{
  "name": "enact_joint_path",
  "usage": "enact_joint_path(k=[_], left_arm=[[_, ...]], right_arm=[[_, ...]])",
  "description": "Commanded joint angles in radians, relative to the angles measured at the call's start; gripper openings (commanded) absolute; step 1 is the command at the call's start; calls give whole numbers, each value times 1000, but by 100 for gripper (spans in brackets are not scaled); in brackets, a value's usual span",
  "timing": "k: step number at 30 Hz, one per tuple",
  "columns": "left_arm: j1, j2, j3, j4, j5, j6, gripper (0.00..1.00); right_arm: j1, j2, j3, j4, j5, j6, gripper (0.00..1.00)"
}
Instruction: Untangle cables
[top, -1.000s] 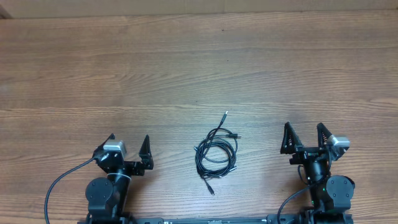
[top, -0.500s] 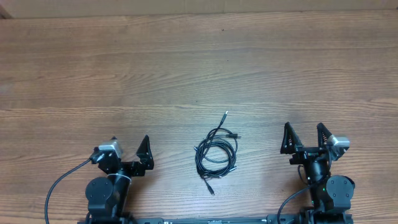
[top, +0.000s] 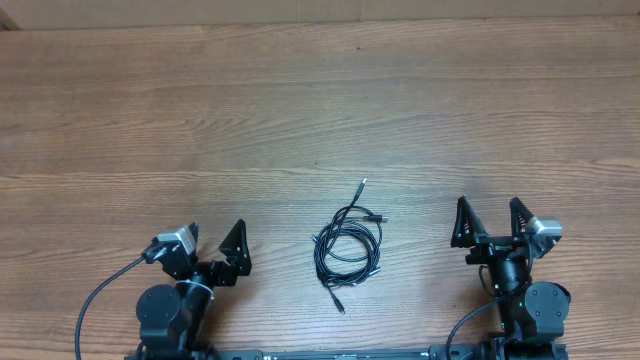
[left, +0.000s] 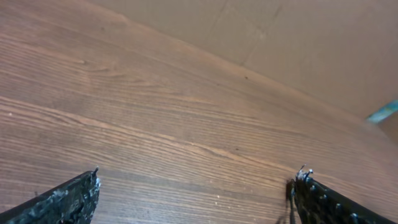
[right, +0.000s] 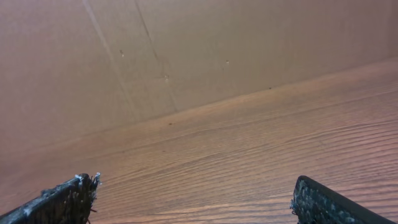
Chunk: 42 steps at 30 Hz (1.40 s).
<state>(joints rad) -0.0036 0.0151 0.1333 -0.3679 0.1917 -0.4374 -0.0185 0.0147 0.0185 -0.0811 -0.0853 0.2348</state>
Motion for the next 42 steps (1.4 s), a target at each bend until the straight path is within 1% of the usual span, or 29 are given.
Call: enact_joint_path(k=[1,5,10,15,19,25,29,32,35,38,42], left_arm=[[10,8,80,-26,20,-10,100],[10,68,135,-48,39,24,99],[10,208,259,-100,46,65,100],[10,393,457,-206,51,112,100],[10,545,638,-298,99,179,100],[0,753,889,-460,117,180,100],[-68,866,993,-515,123,179,100],[-148,930,1017,-505,123,167,100],[-266,1011,1018,-476,127,110,99],[-335,1081,1017,-446,127,73,100],[-392,1182,1017,-435,130,-78,100]], right_arm=[[-3,-12,-11,4,10,-8,100],[-3,-12,-11,4,10,-8,100],[-3,-12,-11,4,10,-8,100],[-3,-12,-11,4,10,-8,100],[-3,-12,-11,4,10,-8,100],[-3,-12,-11,4,10,-8,100],[-3,-12,-11,4,10,-8,100],[-3,-12,-11,4,10,-8,100],[-3,-12,-11,4,10,-8,100],[-3,-12,-11,4,10,-8,100],[-3,-12,-11,4,10,-8,100]])
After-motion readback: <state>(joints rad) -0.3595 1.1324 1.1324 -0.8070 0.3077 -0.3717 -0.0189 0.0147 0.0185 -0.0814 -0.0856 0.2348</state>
